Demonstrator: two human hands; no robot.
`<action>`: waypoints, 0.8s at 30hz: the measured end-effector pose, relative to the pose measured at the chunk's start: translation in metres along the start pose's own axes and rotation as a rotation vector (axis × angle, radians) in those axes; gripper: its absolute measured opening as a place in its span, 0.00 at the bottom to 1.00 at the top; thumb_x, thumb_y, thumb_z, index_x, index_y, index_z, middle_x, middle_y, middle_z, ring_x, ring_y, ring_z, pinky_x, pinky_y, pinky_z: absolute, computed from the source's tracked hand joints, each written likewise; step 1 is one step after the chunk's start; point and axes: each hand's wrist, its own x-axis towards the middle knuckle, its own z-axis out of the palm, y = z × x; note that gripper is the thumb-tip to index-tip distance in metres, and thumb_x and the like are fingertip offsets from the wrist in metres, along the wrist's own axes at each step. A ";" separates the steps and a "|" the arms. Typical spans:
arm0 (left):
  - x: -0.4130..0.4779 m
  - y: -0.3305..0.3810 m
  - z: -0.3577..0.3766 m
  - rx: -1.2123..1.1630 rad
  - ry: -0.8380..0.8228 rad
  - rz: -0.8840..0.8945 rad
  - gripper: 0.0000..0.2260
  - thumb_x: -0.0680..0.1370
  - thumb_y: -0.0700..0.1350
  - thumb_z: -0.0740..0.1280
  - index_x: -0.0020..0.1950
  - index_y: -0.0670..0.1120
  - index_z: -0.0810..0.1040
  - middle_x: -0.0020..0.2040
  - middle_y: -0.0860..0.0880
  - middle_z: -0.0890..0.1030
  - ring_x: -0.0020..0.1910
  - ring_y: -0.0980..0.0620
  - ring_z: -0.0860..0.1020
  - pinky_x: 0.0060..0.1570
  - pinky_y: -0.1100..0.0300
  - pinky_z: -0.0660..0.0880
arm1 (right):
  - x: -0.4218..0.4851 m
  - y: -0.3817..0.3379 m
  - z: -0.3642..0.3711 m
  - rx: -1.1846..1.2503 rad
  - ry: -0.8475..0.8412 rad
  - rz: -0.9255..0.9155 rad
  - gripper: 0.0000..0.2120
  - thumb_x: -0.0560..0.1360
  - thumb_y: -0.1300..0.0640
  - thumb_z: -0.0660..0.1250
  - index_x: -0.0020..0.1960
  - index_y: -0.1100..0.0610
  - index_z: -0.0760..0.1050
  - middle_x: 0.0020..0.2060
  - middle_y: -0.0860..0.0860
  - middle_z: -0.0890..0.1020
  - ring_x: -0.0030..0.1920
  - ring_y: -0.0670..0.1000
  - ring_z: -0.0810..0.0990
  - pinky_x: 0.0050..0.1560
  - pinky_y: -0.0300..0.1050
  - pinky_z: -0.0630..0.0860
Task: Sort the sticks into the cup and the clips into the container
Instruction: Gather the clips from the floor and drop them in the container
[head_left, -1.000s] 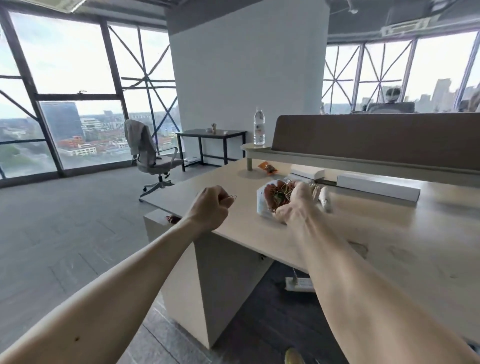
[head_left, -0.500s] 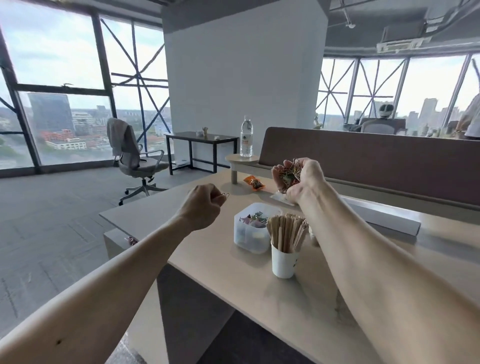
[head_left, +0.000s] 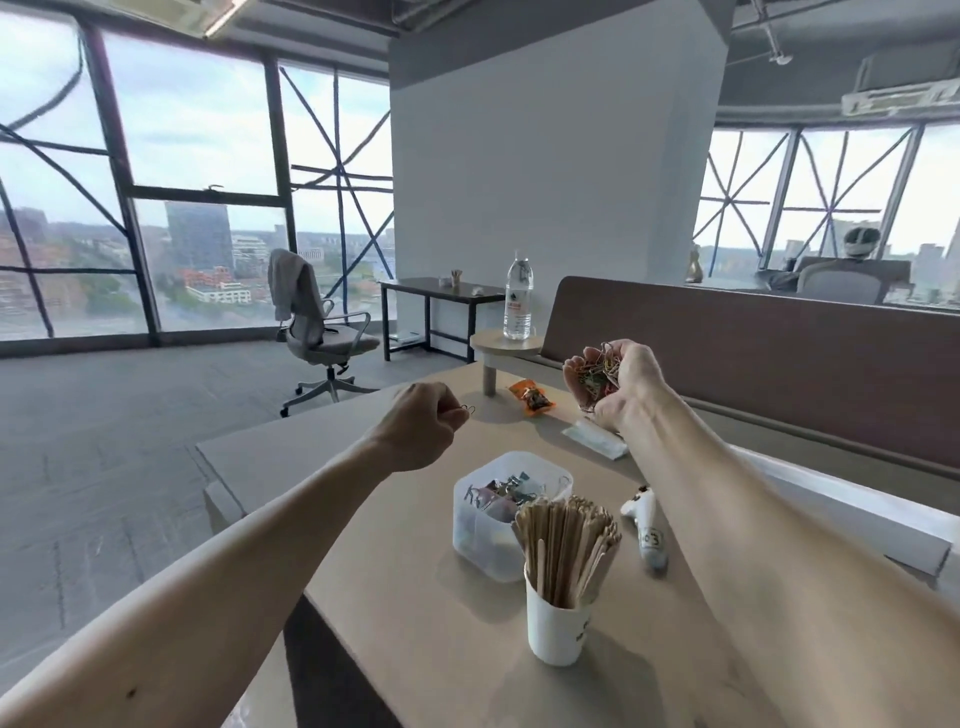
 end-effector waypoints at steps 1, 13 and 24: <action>0.006 0.000 0.006 0.007 -0.012 -0.003 0.08 0.80 0.46 0.66 0.43 0.44 0.76 0.42 0.46 0.76 0.42 0.50 0.72 0.34 0.61 0.64 | 0.011 0.000 -0.002 -0.009 0.001 0.017 0.13 0.76 0.60 0.58 0.36 0.61 0.74 0.25 0.56 0.78 0.30 0.53 0.78 0.34 0.46 0.82; 0.051 -0.025 0.073 0.135 -0.174 0.017 0.09 0.80 0.46 0.65 0.44 0.41 0.77 0.38 0.49 0.78 0.34 0.54 0.71 0.33 0.61 0.68 | 0.102 0.056 -0.032 -0.224 -0.091 0.228 0.11 0.76 0.57 0.61 0.39 0.60 0.76 0.33 0.57 0.79 0.31 0.54 0.79 0.31 0.45 0.82; 0.041 -0.043 0.085 0.296 -0.343 0.096 0.08 0.81 0.44 0.64 0.46 0.41 0.77 0.42 0.47 0.79 0.39 0.50 0.73 0.41 0.53 0.74 | 0.107 0.104 -0.043 -0.599 -0.237 0.091 0.10 0.76 0.59 0.63 0.38 0.61 0.77 0.33 0.59 0.79 0.31 0.56 0.79 0.33 0.47 0.78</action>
